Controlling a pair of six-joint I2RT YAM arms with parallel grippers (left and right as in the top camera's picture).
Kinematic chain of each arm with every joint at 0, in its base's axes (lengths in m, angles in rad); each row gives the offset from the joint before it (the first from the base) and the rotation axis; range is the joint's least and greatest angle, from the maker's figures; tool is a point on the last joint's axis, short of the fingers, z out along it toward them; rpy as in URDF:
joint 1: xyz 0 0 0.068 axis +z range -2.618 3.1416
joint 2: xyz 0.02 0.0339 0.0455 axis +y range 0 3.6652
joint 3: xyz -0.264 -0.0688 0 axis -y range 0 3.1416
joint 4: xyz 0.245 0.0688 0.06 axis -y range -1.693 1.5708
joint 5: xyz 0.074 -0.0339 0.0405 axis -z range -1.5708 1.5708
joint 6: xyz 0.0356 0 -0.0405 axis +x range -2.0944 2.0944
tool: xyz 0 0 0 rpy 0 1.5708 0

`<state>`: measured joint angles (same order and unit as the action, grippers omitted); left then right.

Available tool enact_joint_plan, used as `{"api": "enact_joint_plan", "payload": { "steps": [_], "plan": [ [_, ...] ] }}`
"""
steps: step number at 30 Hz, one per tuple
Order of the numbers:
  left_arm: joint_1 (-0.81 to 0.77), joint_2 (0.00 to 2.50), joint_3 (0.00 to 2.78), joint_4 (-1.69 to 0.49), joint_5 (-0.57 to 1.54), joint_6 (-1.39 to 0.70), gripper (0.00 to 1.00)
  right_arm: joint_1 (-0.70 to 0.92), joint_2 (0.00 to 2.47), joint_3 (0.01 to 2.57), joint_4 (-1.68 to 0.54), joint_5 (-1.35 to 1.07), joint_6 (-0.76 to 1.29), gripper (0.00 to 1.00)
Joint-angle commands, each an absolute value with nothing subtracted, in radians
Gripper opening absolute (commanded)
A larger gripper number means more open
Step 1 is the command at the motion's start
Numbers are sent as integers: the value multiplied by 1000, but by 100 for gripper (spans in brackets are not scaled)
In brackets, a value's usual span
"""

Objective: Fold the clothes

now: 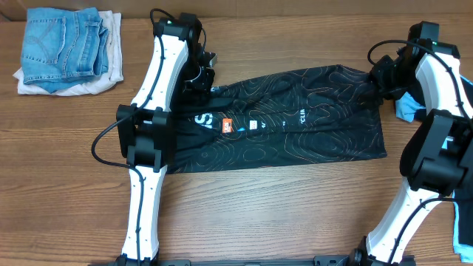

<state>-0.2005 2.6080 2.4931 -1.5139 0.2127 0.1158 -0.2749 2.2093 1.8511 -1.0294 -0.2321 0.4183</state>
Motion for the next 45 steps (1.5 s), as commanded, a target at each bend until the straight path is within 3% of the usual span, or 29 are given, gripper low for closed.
{"api": "enact_joint_plan", "payload": {
  "steps": [1,4,9,15,18,27,28,32,43,45],
  "plan": [
    [-203,2618,2505,-1514,202,162,34,-274,2168,1860,-1015,-238,419,42],
    [-206,2618,2508,-1514,202,162,46,-274,2168,1860,-1016,-238,419,42],
    [-207,2624,2499,-1510,200,203,54,-274,2168,1860,-1019,-238,419,42],
    [-210,2628,2480,-1548,225,203,26,-274,2168,1860,-1019,-238,419,42],
    [-218,2628,2480,-1564,237,203,4,-274,2168,1860,-1020,-238,419,42],
    [-233,2628,2481,-1598,247,203,4,-274,2168,1860,-1024,-238,419,42],
    [-233,2628,2481,-1585,226,202,4,-274,2168,1860,-1023,-238,419,42],
    [-228,2627,2481,-1526,205,203,43,-274,2168,1860,-1023,-238,419,42],
    [-248,2629,2482,-1496,200,497,52,-274,2168,1860,-1017,-238,419,43],
    [-256,2629,2480,-1499,203,505,46,-274,2168,1860,-1017,-238,419,42]
  ]
}}
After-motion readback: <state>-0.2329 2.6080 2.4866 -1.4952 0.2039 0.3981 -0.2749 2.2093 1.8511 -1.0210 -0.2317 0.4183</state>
